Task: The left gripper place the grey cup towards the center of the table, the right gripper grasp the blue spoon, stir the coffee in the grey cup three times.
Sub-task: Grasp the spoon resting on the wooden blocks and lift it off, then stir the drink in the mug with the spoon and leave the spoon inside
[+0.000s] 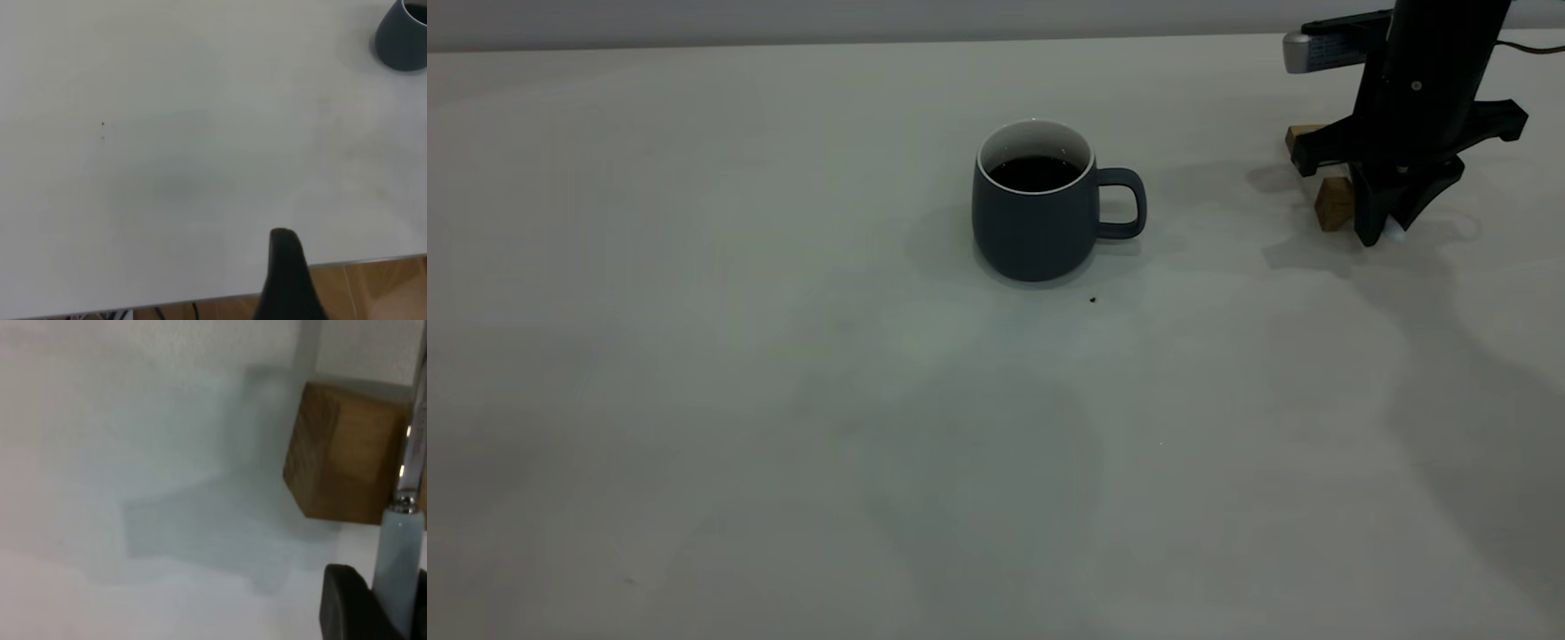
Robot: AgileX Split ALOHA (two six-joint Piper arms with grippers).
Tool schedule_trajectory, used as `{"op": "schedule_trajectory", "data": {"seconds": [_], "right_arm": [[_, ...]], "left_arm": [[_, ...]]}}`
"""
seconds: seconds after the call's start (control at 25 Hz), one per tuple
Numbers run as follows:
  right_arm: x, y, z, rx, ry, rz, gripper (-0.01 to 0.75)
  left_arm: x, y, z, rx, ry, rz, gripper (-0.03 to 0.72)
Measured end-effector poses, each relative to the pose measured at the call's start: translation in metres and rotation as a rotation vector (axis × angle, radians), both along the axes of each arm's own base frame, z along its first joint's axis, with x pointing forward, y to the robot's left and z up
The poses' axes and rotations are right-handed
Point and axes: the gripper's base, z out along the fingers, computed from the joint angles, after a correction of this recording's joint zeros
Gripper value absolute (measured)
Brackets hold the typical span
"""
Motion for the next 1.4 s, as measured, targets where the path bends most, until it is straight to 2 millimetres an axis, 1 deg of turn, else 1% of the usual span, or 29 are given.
{"op": "schedule_trajectory", "data": {"seconds": [0.08, 0.16, 0.28, 0.4, 0.52, 0.6, 0.76, 1.0, 1.16, 1.4], "right_arm": [[0.000, 0.000, 0.008, -0.001, 0.002, -0.001, 0.133], [0.001, 0.000, 0.024, -0.002, -0.007, -0.002, 0.133], [0.003, 0.002, 0.061, 0.020, -0.059, -0.015, 0.133], [0.003, 0.017, 0.099, 0.100, -0.124, -0.013, 0.133], [-0.003, 0.040, 0.123, 0.261, -0.127, -0.003, 0.133], [-0.009, 0.056, 0.131, 0.418, -0.076, -0.017, 0.133], [-0.016, 0.079, 0.142, 0.695, 0.024, -0.058, 0.133], [-0.018, 0.098, 0.160, 1.003, 0.117, -0.168, 0.133], [-0.018, 0.104, 0.170, 1.133, 0.150, -0.211, 0.133], [-0.015, 0.107, 0.177, 1.219, 0.154, -0.253, 0.133]], "left_arm": [[0.000, 0.000, 0.000, 0.000, 0.000, 0.000, 0.585], [0.000, 0.000, 0.000, 0.000, 0.000, 0.000, 0.585], [0.000, 0.000, 0.000, 0.000, 0.000, 0.000, 0.585], [0.000, 0.000, 0.000, 0.000, 0.000, 0.000, 0.585], [0.000, 0.000, 0.000, 0.000, 0.000, 0.000, 0.585], [0.000, 0.000, 0.000, 0.000, 0.000, 0.000, 0.585], [0.000, 0.000, 0.000, 0.000, 0.000, 0.000, 0.585], [0.000, 0.000, 0.000, 0.000, 0.000, 0.000, 0.585], [0.000, 0.000, 0.000, 0.000, 0.000, 0.000, 0.585], [0.000, 0.000, 0.000, 0.000, 0.000, 0.000, 0.585]]}}
